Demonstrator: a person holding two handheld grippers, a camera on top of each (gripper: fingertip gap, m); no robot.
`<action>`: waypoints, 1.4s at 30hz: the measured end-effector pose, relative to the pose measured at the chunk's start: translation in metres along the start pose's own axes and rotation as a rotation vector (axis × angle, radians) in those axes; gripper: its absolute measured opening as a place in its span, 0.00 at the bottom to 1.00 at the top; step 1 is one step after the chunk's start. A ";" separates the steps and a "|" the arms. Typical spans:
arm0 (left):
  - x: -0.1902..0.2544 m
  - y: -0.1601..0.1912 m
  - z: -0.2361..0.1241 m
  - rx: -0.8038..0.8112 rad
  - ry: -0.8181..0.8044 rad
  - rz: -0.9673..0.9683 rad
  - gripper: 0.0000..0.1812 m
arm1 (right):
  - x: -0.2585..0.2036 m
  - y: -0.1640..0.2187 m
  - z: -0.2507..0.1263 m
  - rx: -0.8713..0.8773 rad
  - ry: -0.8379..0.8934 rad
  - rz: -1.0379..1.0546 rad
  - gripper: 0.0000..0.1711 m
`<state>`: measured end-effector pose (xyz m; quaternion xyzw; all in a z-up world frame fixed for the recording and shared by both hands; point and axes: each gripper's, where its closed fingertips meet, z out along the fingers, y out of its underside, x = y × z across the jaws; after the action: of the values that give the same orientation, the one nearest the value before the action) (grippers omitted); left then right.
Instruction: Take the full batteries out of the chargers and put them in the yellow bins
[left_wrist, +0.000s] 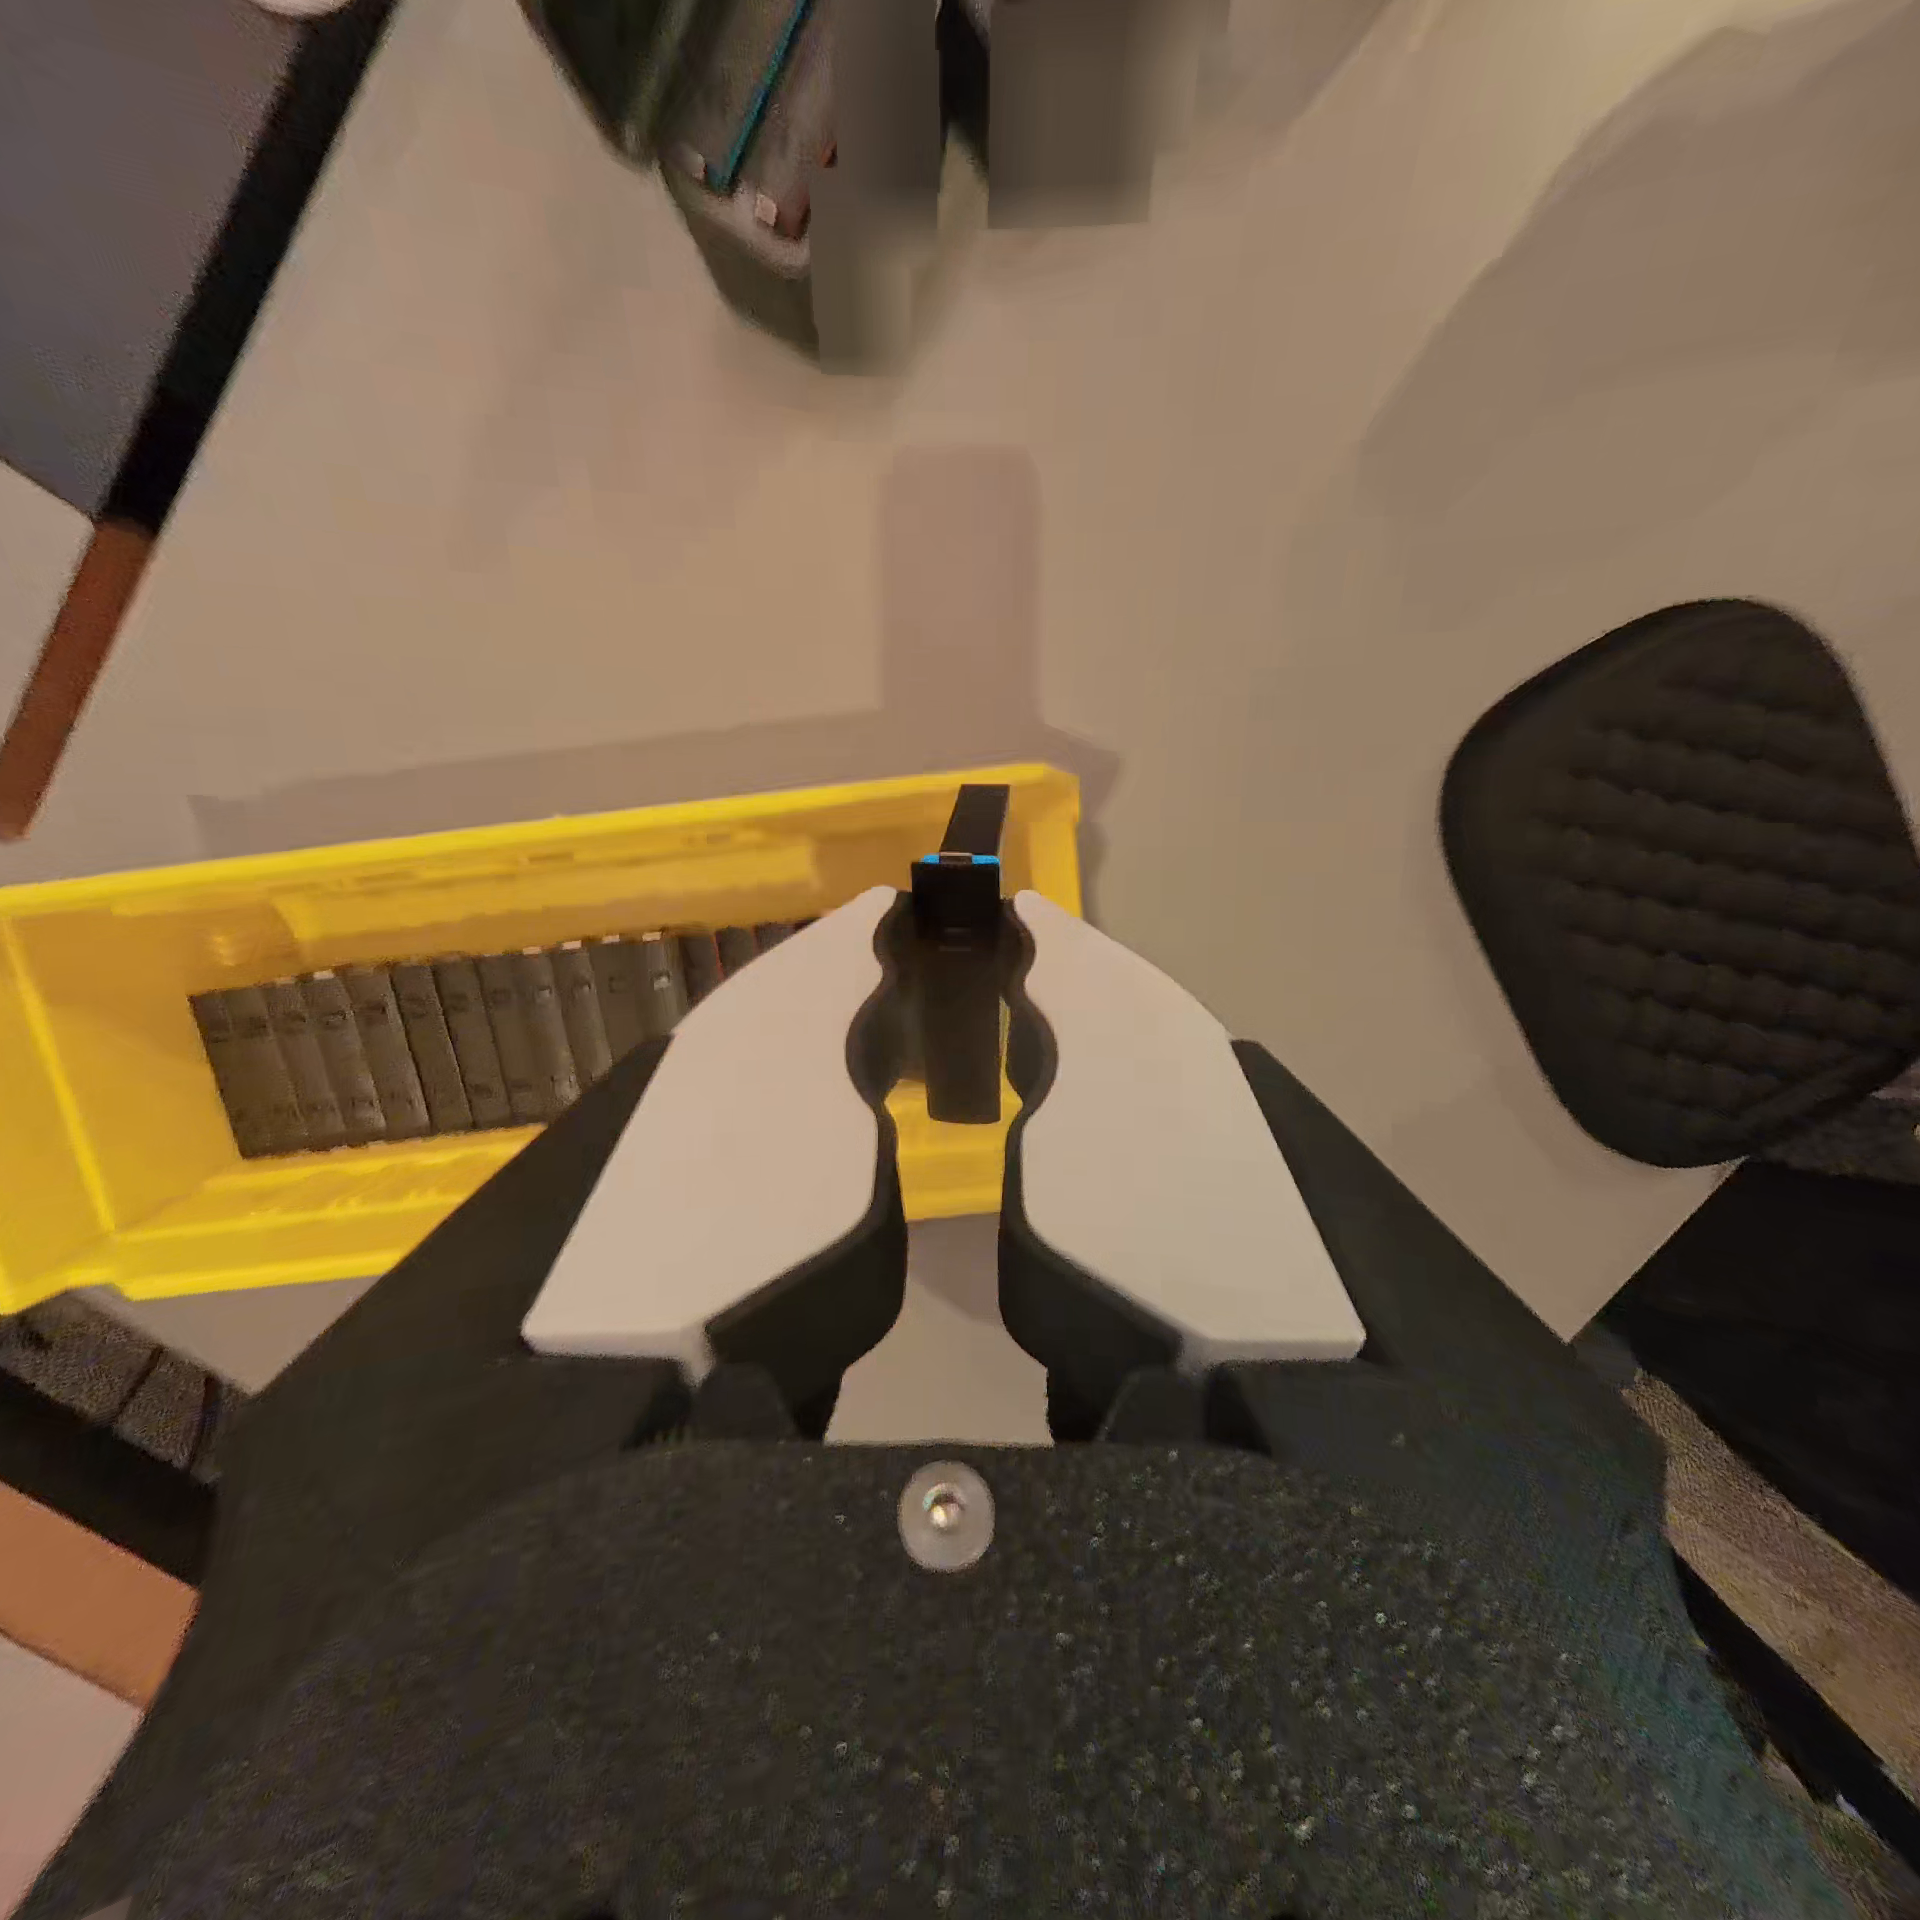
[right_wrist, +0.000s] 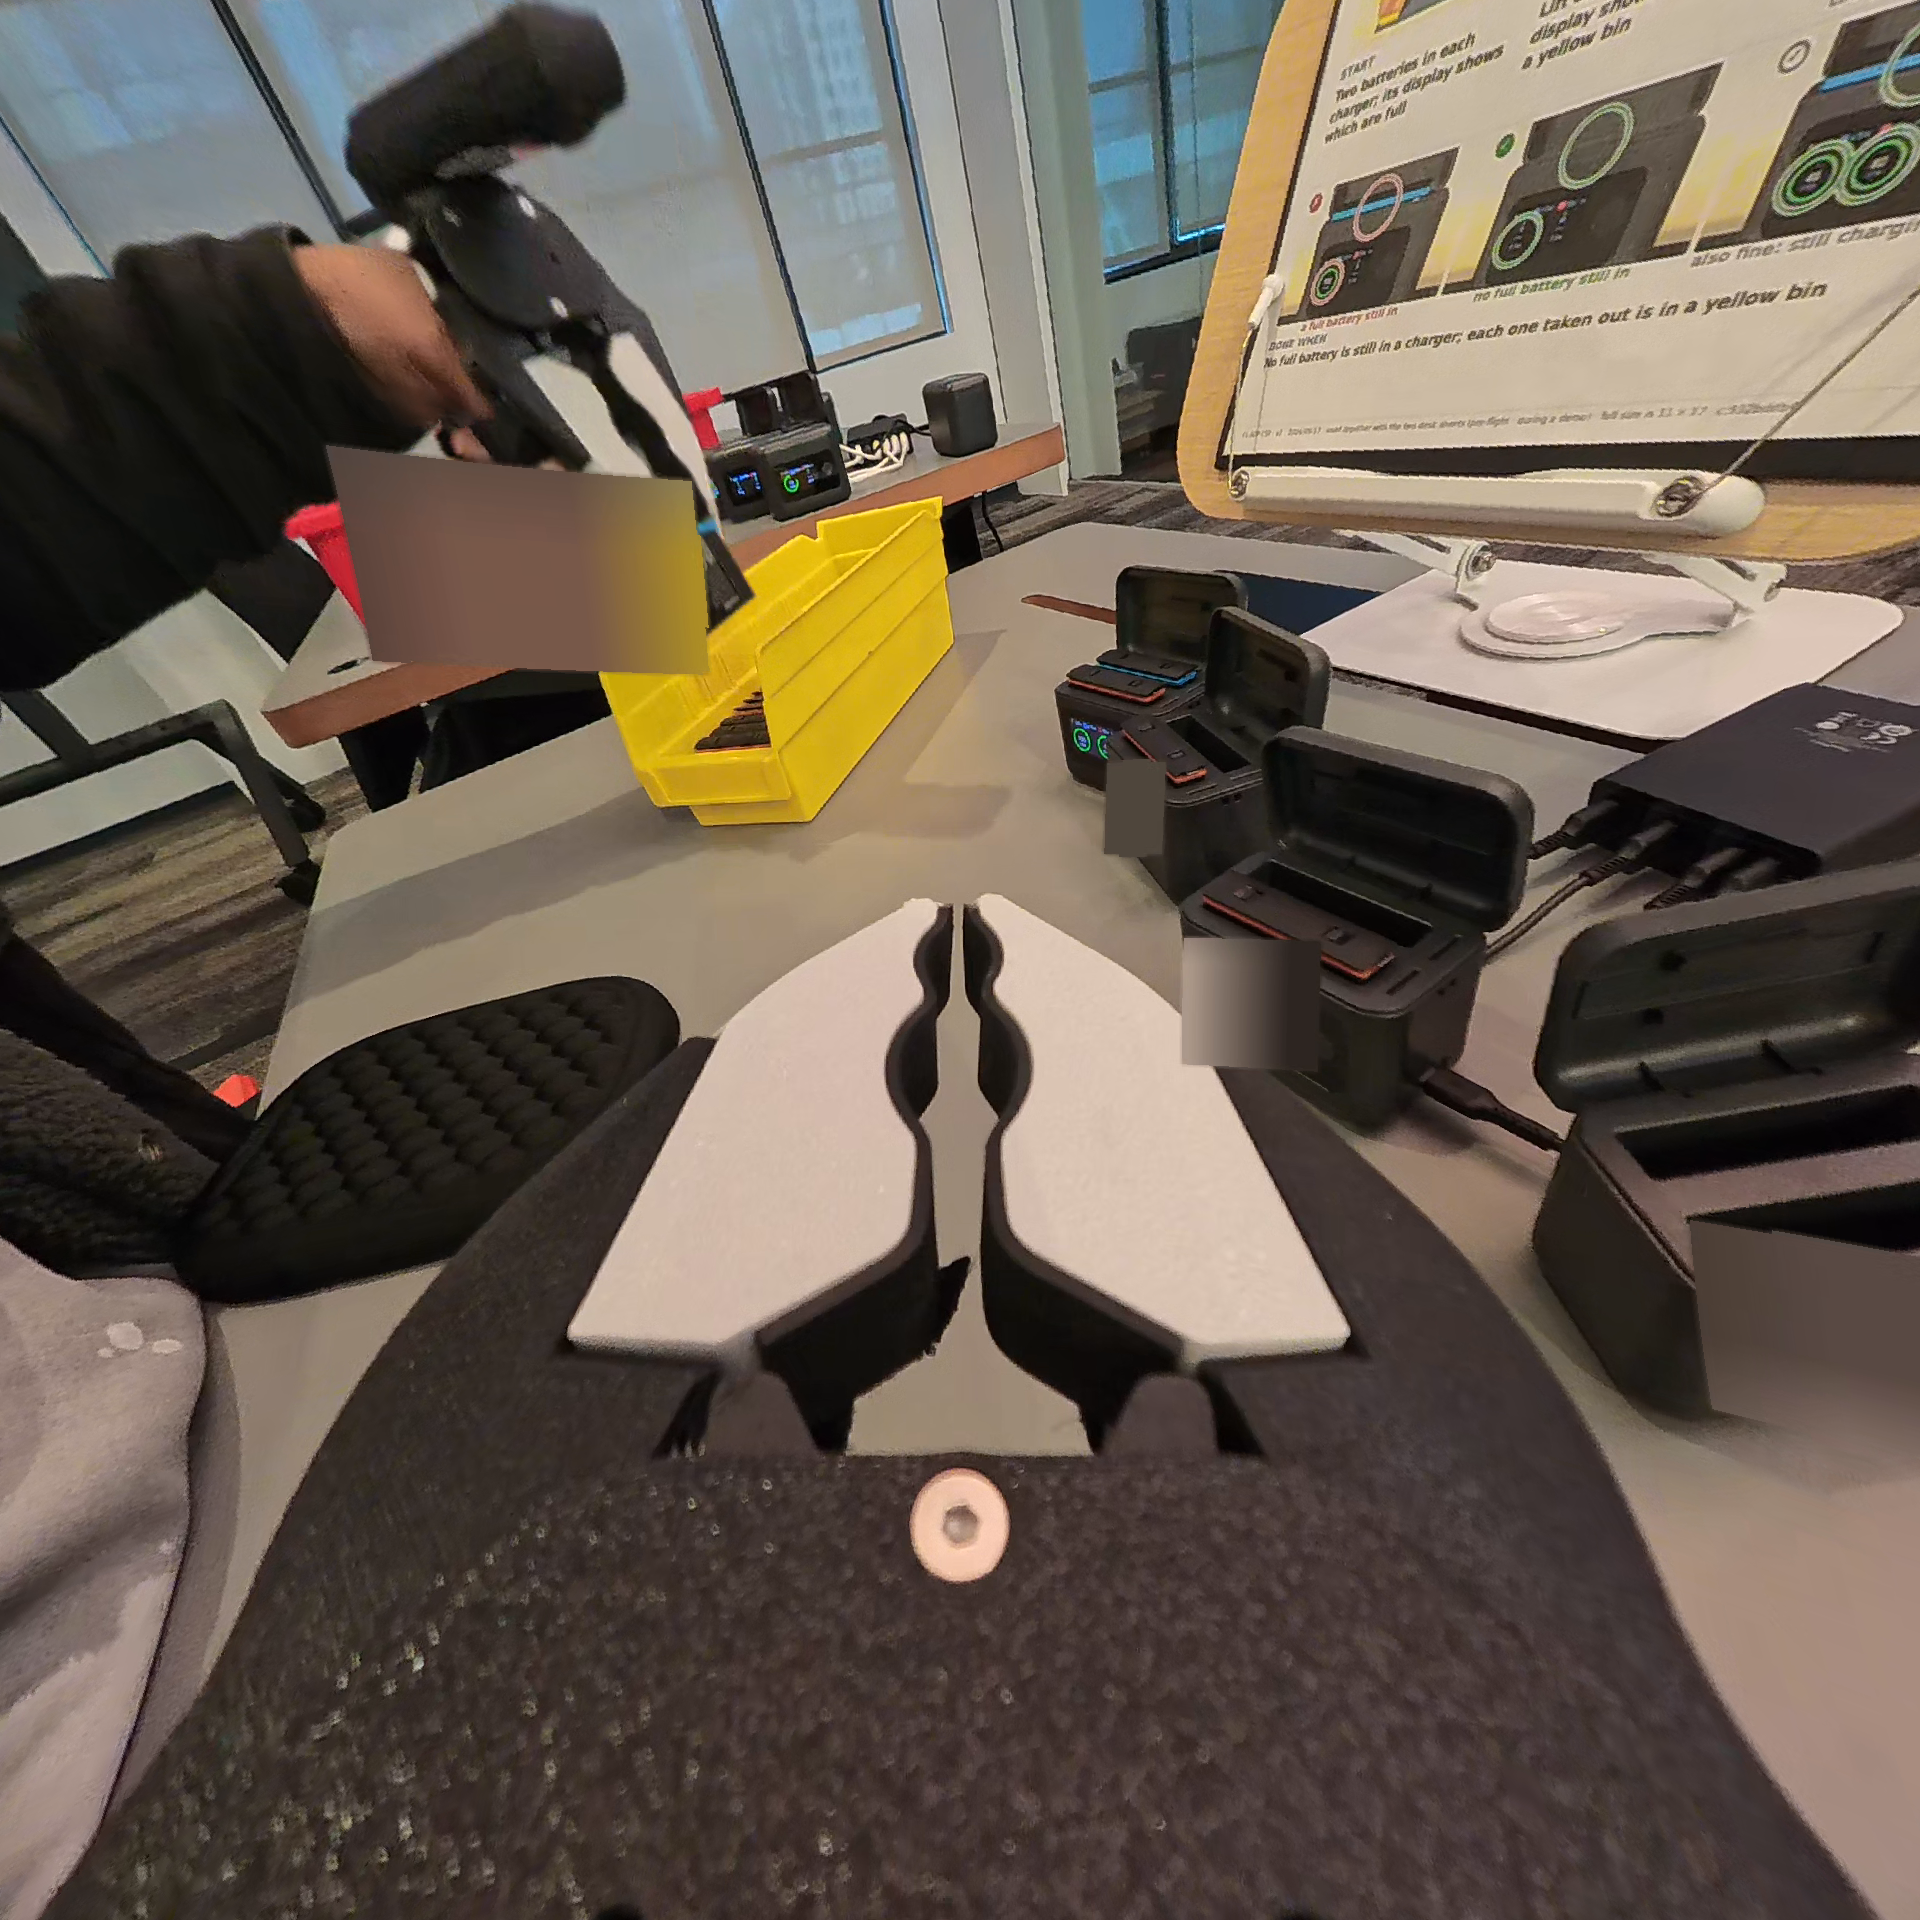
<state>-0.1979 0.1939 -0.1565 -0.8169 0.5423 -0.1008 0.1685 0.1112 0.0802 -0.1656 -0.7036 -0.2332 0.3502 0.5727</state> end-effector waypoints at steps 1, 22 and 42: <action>0.006 -0.007 -0.005 0.028 0.006 0.011 0.08 | -0.001 0.000 0.001 -0.003 -0.001 -0.005 0.01; 0.226 -0.124 0.085 0.371 0.489 0.351 0.08 | -0.070 0.049 0.039 -0.210 -0.187 -0.221 0.20; 0.234 -0.153 0.062 0.658 0.560 0.323 0.08 | -0.072 -0.001 0.020 0.096 -0.287 -0.020 0.06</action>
<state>0.0453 0.0432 -0.1594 -0.5663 0.6264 -0.4570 0.2794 0.0492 0.0410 -0.1500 -0.6157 -0.3026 0.4520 0.5702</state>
